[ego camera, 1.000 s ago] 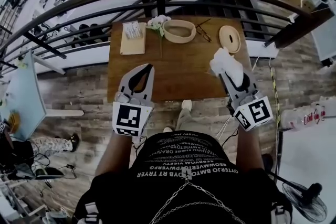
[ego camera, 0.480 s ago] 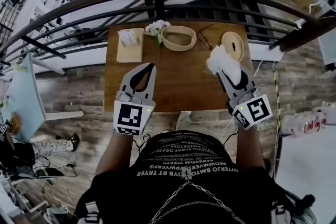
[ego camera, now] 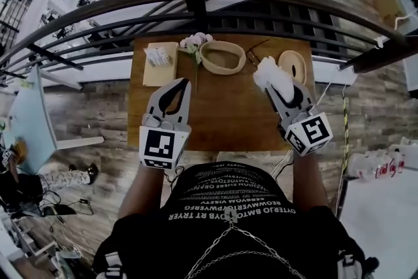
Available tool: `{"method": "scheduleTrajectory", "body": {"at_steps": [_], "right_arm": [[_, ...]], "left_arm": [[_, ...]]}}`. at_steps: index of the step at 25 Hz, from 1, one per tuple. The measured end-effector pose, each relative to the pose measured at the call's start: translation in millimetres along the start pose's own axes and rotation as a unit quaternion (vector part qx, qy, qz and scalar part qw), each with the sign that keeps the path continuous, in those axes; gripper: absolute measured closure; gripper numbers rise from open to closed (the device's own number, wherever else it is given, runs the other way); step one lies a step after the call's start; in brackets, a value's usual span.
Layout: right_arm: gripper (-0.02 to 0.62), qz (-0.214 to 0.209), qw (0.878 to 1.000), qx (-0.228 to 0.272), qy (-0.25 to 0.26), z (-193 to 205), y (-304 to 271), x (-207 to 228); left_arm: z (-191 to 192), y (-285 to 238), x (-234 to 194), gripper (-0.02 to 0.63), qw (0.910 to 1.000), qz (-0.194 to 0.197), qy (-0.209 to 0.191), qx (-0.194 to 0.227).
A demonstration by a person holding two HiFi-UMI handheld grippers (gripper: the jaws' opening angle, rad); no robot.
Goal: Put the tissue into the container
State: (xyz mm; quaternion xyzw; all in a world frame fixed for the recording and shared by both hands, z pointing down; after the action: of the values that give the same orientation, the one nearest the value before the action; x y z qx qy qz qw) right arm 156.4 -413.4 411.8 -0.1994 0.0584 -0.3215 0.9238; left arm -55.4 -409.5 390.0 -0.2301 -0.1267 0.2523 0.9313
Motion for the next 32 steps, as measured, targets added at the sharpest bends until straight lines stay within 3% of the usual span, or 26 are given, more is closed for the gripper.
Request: {"method": "scheduleTrajectory", "body": {"at_steps": [8,16,24,29,32], "right_arm": [[0.476,-0.034,0.998,-0.06,-0.006,40.1,-77.7,46.0],[0.476,-0.089,0.986,-0.144,-0.001,105.6,-185.6,66.5],[0.476,-0.126,0.962,-0.236,-0.06,175.7,-289.7,59.7],[0.476,-0.127,0.945,-0.299,-0.042,217.9,-328.5,49.2],[0.476,-0.115,0.934,-0.339,0.001,238.1,-346.9,55.2]], "left_arm": [[-7.7,-27.2,-7.9,0.577,0.9997,-0.017,0.008,-0.014],[10.1,-42.5,-13.4,0.577,0.9977,-0.041,0.031,-0.044],[29.0,-32.0,-17.7,0.577,0.9952,-0.048,0.064,-0.057],[46.5,-20.1,-17.1,0.577,0.9921,-0.067,0.064,-0.085],[62.2,-23.5,-17.6,0.577,0.9882,-0.078,0.076,-0.107]]}}
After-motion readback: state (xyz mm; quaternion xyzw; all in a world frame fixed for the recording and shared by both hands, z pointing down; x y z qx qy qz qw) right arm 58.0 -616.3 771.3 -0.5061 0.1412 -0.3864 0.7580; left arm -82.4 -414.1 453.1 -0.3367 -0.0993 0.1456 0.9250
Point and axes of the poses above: the fingertips, and each gripper's own axes: y backward along the fingers, x to its right, z out of its underside, the point moved 1 cm from there along y, backward along the fingers, and after that the axes turned 13 degrees about -x, right-handed, at the moved point
